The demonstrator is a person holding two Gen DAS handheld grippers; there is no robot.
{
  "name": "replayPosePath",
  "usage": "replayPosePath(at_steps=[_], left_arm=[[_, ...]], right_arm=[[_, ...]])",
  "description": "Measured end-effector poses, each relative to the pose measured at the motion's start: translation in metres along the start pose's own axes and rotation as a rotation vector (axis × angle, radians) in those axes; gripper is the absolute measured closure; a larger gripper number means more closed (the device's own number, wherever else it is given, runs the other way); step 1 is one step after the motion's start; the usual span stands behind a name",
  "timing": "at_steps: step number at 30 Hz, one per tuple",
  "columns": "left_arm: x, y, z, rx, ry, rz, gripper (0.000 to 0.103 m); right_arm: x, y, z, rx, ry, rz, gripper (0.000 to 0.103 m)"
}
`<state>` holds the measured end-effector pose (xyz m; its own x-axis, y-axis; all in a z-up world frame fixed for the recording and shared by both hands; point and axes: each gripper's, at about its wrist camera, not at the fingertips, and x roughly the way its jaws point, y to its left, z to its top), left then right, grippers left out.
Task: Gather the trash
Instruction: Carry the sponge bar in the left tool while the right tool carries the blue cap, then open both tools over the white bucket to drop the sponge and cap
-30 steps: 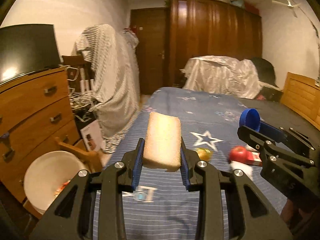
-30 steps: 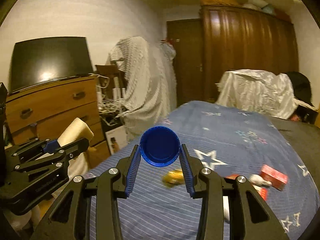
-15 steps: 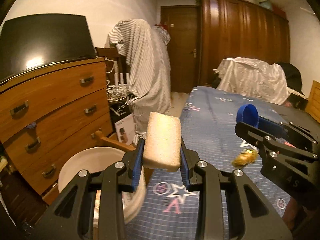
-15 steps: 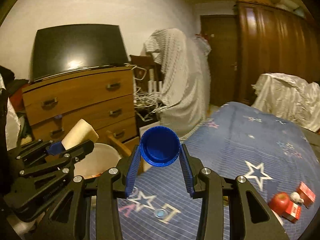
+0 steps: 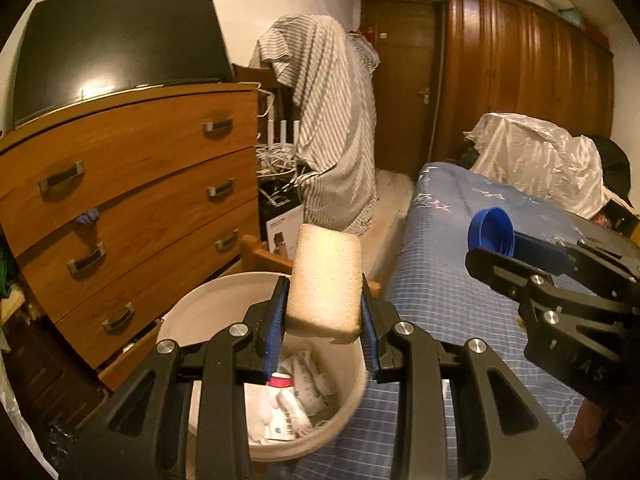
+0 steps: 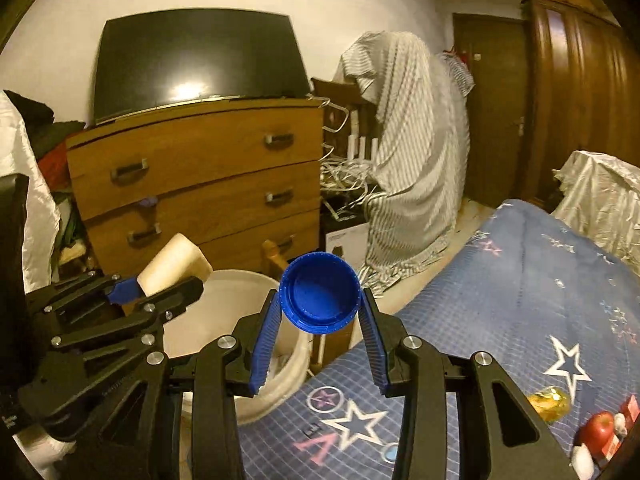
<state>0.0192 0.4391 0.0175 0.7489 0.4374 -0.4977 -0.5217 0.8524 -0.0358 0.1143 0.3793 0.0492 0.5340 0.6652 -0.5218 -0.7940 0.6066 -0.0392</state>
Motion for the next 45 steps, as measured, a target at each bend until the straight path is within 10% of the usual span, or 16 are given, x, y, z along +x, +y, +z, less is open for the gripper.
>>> replayPosePath(at_steps=[25, 45], left_arm=[[0.086, 0.09, -0.018, -0.095, 0.236, 0.03, 0.072], [0.105, 0.119, -0.03, -0.117, 0.286, 0.067, 0.072]], right_arm=[[0.162, 0.035, 0.012, 0.008, 0.379, 0.229, 0.062], [0.173, 0.028, 0.0, 0.007, 0.407, 0.246, 0.062]])
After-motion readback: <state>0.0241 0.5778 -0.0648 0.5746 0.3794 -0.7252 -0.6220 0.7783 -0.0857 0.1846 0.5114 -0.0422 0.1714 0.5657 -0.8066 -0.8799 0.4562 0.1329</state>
